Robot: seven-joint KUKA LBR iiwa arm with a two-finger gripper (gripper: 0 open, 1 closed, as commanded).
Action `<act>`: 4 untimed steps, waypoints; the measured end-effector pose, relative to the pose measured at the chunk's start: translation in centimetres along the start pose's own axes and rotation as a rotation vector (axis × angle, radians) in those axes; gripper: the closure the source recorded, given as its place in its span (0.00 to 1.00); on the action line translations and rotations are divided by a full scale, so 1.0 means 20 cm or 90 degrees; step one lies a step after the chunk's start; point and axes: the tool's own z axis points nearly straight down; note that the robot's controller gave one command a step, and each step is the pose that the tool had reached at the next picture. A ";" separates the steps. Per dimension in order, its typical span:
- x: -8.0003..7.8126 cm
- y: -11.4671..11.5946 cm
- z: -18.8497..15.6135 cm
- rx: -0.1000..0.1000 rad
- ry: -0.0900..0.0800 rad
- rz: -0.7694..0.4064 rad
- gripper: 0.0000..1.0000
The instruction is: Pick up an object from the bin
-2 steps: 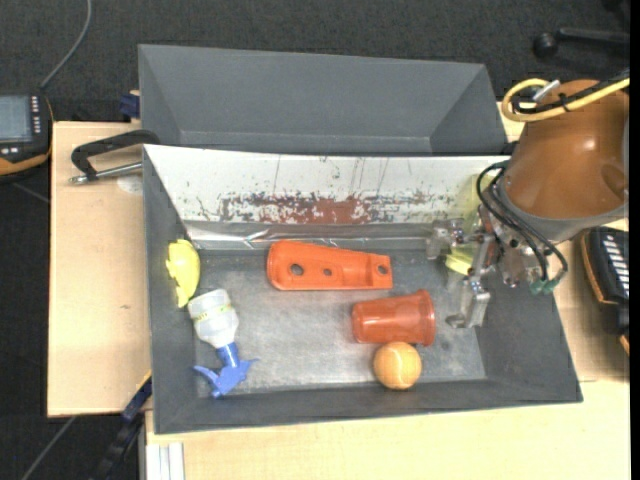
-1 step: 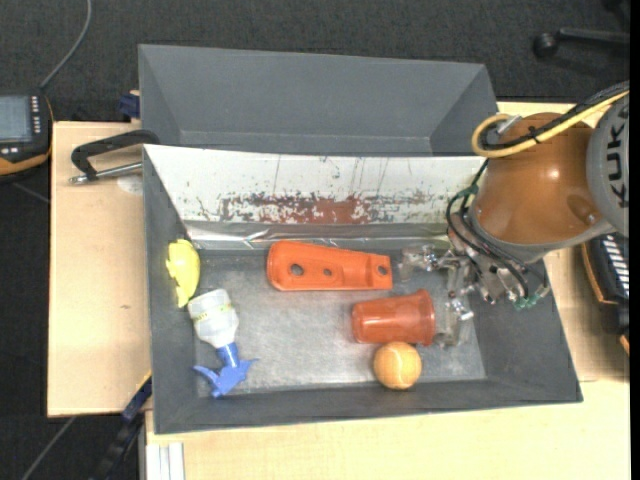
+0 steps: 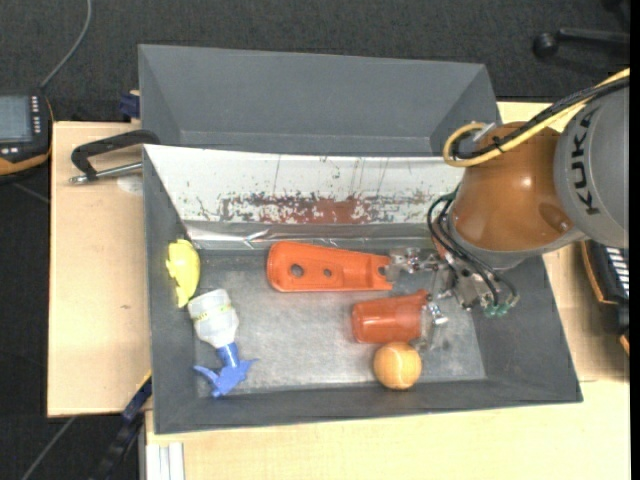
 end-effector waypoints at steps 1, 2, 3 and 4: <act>-0.01 0.05 0.04 -0.001 -0.002 0.140 0.00; -0.04 0.20 0.25 0.000 -0.008 0.063 1.00; -0.04 0.20 0.25 0.000 -0.008 0.062 1.00; -0.04 0.20 0.25 0.000 -0.008 0.062 1.00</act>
Offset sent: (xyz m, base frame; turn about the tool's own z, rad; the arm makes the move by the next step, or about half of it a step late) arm -0.0037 0.0394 -0.0531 0.0993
